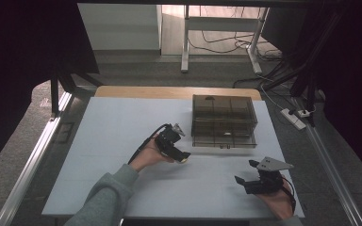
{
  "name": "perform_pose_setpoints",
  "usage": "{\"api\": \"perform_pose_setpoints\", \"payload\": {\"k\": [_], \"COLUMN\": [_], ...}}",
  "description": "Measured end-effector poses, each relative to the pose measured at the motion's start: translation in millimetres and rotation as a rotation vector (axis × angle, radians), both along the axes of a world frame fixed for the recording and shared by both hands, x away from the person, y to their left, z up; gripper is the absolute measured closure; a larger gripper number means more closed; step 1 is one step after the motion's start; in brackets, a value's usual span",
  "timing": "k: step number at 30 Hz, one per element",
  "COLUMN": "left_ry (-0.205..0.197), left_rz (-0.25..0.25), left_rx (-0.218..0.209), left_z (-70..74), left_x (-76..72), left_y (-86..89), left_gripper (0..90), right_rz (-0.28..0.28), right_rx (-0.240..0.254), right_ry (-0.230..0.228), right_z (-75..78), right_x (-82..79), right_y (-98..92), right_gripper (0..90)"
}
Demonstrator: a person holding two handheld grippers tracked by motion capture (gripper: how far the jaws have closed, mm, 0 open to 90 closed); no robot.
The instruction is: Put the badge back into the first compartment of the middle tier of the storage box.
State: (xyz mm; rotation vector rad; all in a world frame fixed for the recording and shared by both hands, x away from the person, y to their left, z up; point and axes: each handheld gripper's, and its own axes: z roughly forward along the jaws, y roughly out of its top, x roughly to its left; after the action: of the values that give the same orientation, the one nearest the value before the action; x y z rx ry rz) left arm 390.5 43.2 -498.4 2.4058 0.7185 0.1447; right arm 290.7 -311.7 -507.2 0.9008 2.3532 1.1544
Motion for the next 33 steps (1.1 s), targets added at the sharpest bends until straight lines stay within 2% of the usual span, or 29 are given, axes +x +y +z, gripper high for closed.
{"api": "perform_pose_setpoints", "payload": {"k": [7, 21, 27, 33], "left_ry": [0.039, 0.077, 0.075, 0.048], "left_rz": [-0.013, -0.062, -0.080, -0.085], "left_rx": [0.059, 0.104, 0.117, 0.144], "left_z": [-9.2, -17.3, -18.1, -17.8], "left_x": [1.8, 0.8, -0.7, -2.4], "left_y": [-5.0, -11.1, -12.4, -13.0], "left_gripper": [16.4, 18.4, 22.8, 27.1], "right_rz": [-0.006, -0.007, -0.004, -0.003], "right_rx": [-0.007, -0.004, 0.003, 0.006], "right_ry": [-0.002, 0.001, 0.005, 0.007], "right_z": [-0.2, -0.4, -0.1, -0.2], "right_x": [-0.1, 0.1, 0.0, 0.5], "right_y": [-0.5, -1.6, -1.7, -1.9], "right_gripper": [14.7, 15.1, 15.1, 15.2]}}
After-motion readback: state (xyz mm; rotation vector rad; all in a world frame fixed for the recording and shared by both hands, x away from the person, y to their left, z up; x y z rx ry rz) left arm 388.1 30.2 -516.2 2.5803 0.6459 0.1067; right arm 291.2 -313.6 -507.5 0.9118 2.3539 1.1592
